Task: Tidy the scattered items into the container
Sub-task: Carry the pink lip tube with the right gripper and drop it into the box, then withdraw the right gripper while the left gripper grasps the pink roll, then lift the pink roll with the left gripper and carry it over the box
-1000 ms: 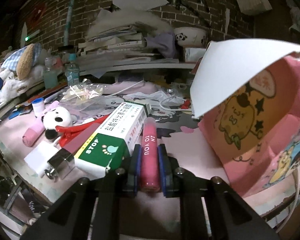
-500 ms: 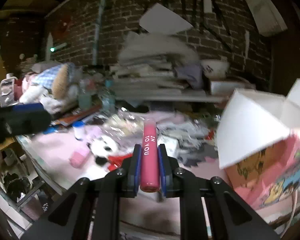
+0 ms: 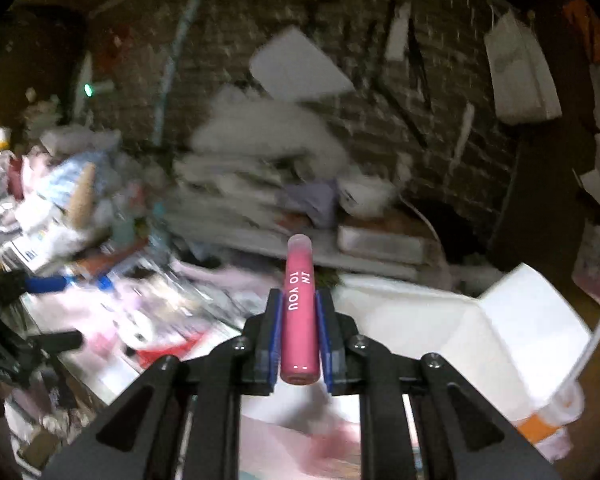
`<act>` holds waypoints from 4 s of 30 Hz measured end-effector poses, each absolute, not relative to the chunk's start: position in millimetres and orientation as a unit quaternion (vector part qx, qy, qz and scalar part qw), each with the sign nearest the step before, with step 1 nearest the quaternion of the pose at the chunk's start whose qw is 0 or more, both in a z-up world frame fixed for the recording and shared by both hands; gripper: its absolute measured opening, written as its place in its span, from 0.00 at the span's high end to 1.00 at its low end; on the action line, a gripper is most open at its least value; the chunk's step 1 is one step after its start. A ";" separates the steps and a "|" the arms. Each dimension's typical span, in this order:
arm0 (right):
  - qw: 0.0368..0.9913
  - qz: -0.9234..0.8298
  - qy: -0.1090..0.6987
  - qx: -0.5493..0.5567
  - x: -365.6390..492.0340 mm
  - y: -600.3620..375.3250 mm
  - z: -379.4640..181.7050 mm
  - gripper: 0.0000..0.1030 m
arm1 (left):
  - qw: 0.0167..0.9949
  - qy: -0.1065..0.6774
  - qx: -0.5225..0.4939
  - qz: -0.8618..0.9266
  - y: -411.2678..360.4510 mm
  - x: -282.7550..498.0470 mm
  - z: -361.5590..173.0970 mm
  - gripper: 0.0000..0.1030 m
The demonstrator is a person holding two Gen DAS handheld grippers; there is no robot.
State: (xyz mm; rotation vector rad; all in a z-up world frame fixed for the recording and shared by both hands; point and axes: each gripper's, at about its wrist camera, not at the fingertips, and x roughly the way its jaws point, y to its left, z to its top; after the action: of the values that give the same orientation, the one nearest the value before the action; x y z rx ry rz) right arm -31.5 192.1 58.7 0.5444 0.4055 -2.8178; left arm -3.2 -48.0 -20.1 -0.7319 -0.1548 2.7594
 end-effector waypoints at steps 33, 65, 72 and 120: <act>0.057 -0.810 0.243 0.530 -152.8 248.8 33.9 0.62 | 0.129 -0.031 -0.270 0.954 -16.0 -17.3 -13.1 0.03; 0.239 -0.912 0.033 0.331 -47.5 123.9 -35.0 0.40 | 0.079 -0.030 -0.295 0.952 -68.3 -11.7 -55.1 0.03; 0.220 -0.924 0.019 0.312 -34.8 140.5 -42.8 0.31 | 0.061 -0.025 -0.303 0.951 -68.8 -20.0 -71.6 0.07; 0.231 -0.915 -0.005 0.332 -37.0 145.5 -58.7 0.30 | 0.030 -0.015 -0.301 0.953 -84.6 -27.0 -75.4 0.84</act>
State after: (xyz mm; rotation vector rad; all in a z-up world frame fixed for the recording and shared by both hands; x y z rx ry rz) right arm -37.0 145.5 -58.7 0.9128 -0.0144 -2.5158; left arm -27.0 -84.6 -75.4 -0.9266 -0.0447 2.9388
